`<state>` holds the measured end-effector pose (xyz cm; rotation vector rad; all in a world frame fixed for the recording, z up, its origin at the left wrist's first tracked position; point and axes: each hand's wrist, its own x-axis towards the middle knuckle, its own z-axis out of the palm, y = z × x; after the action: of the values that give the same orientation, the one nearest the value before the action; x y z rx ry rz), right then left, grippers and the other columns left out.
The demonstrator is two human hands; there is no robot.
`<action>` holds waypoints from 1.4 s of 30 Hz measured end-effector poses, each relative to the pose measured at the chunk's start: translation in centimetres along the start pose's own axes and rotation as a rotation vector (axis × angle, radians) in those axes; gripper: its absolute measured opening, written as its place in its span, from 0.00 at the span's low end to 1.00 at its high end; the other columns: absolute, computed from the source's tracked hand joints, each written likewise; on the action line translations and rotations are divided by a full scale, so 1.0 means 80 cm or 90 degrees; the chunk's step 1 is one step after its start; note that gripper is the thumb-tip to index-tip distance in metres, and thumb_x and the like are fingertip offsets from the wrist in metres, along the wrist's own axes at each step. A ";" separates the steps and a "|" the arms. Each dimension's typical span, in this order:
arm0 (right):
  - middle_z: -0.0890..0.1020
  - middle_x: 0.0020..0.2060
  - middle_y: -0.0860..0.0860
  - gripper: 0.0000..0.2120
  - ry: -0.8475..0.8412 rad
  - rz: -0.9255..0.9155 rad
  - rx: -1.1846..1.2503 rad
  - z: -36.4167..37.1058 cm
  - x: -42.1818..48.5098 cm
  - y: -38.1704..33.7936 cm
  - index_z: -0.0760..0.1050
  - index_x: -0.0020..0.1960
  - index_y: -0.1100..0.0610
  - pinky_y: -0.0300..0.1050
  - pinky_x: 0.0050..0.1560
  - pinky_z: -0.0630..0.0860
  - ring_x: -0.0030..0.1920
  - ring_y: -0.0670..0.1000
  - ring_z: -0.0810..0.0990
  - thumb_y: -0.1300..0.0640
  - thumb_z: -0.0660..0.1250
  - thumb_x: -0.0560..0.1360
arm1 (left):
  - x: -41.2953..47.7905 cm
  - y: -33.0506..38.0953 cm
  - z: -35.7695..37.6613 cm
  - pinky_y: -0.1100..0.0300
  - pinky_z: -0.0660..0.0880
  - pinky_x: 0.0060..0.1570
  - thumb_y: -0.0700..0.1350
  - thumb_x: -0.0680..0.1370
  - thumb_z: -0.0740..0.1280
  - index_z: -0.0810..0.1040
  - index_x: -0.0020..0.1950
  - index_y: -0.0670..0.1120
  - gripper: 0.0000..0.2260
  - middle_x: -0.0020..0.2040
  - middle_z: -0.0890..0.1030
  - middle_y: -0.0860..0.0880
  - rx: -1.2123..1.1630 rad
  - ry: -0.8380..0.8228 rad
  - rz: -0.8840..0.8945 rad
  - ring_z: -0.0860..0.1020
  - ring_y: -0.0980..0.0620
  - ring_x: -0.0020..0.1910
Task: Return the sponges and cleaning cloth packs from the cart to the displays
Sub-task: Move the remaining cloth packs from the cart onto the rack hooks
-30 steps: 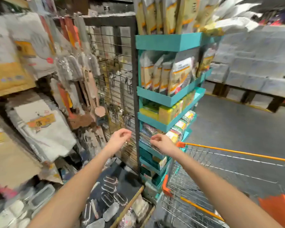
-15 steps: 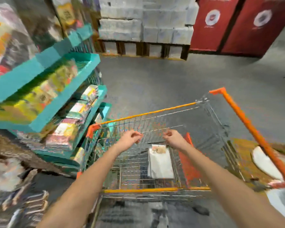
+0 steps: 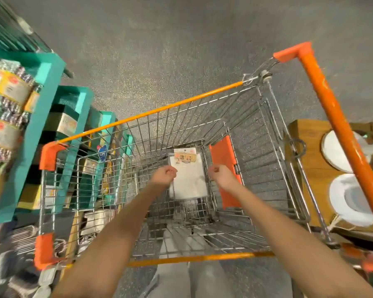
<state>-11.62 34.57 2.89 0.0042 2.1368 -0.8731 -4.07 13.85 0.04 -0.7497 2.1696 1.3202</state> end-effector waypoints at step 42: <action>0.75 0.48 0.43 0.13 0.003 0.200 0.128 0.134 0.181 0.143 0.73 0.62 0.55 0.36 0.30 0.67 0.29 0.42 0.70 0.59 0.59 0.79 | 0.278 -0.128 0.115 0.41 0.61 0.70 0.43 0.74 0.64 0.67 0.71 0.41 0.24 0.70 0.68 0.42 0.251 0.261 0.106 0.63 0.41 0.71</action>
<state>-10.79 32.97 -18.43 0.4337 1.9736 -0.8932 -12.34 13.81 -24.79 -0.7372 2.7569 0.8132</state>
